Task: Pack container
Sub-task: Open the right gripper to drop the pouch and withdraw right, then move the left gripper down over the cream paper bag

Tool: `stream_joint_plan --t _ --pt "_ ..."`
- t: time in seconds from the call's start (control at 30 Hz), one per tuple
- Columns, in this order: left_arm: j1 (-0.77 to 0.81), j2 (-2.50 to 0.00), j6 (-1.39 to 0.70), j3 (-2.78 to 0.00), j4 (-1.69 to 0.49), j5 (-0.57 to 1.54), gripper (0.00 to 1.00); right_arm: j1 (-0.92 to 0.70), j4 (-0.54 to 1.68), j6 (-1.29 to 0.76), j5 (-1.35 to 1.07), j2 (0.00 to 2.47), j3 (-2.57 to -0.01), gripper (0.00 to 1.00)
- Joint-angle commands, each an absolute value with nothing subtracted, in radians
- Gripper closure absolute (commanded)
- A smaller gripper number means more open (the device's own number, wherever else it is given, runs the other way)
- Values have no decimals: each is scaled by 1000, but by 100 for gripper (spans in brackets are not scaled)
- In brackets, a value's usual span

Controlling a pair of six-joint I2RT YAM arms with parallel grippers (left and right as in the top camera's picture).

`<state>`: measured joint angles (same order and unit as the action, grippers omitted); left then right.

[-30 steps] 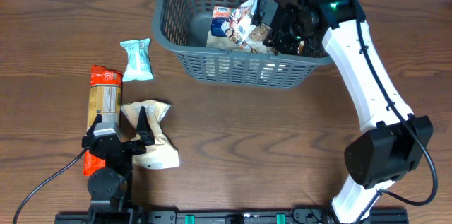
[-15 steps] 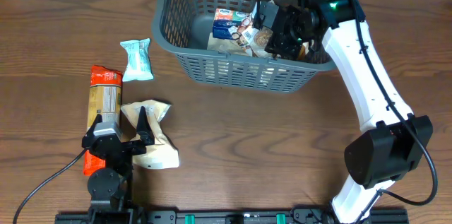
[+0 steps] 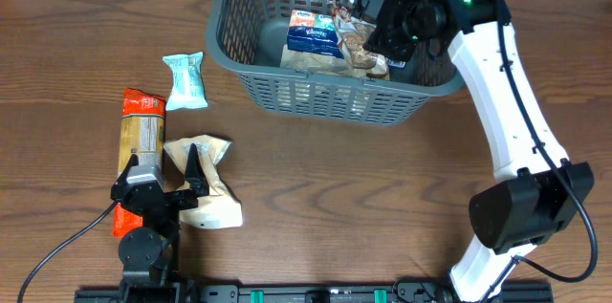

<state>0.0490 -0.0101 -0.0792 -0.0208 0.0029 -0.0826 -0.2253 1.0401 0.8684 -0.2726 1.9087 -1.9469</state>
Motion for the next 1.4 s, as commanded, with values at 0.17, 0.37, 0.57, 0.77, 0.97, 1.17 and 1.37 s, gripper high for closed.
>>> stream_joint_plan --t 0.17,0.37,0.57,0.77,0.97,1.17,1.37 --pt "54 -2 -88 -7 5 -90 1 -193 899 740 -258 1915 -2077 43" --pt "54 -2 -88 -7 4 -90 1 -147 818 499 -250 1915 -2222 27" --pt "54 -2 -88 -7 5 -91 1 -25 890 184 -142 1885 -2310 22" --pt "54 -2 -88 -7 5 -91 1 164 976 57 -86 1808 -2310 21" --pt "54 -2 -89 -17 7 -91 1 336 1179 57 -78 1779 -2310 15" --pt "54 -25 -89 -136 -109 -91 1 435 1365 58 -78 1790 -2292 12" --pt "54 -160 -89 -354 -276 -91 1 455 1378 68 -78 1794 -2246 9"
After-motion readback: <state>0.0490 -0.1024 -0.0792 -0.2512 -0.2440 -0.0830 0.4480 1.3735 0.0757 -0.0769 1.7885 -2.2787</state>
